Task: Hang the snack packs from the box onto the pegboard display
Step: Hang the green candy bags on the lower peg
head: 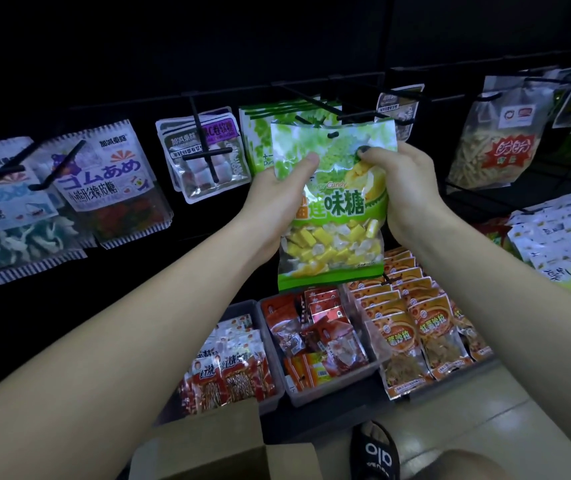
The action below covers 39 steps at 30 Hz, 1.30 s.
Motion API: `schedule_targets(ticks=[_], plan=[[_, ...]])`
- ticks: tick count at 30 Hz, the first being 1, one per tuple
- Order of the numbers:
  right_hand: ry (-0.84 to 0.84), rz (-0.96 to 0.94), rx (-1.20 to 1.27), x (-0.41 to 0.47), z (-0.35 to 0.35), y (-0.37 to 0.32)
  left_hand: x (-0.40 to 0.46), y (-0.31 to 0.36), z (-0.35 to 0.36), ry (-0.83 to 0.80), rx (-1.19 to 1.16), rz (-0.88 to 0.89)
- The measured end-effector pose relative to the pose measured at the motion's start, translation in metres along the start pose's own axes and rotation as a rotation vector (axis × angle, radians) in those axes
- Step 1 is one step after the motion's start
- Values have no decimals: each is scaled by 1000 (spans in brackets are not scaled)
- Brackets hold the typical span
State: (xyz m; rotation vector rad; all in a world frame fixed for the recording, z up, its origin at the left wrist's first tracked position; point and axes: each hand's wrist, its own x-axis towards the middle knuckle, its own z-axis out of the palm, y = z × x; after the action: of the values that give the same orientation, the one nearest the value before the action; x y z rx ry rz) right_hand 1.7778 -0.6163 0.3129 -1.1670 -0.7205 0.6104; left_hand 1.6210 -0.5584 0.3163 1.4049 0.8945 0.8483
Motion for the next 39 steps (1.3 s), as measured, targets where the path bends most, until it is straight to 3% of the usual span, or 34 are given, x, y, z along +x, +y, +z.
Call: schedule_targets(ticks=[7,13,19,25,29,33,37,39], plan=[[-23,20,-125,17,8,11,21,-4,-14,67,57,12],[-49,2,-180,52,22,23,48,-11,-25,226,279,170],[-20,18,-169,76,41,36,66,-13,-25,339,491,174],[102,-47,-297,75,53,57,71,-17,-28,389,629,185],[232,-91,-534,56,43,74,52,-36,-34,346,695,245],[421,-195,-568,5,26,100,12,-68,-57,286,744,276],[242,-86,-569,-79,15,140,-57,-130,-104,194,932,281],[71,7,-735,-127,12,168,-93,-170,-134,148,1096,174]])
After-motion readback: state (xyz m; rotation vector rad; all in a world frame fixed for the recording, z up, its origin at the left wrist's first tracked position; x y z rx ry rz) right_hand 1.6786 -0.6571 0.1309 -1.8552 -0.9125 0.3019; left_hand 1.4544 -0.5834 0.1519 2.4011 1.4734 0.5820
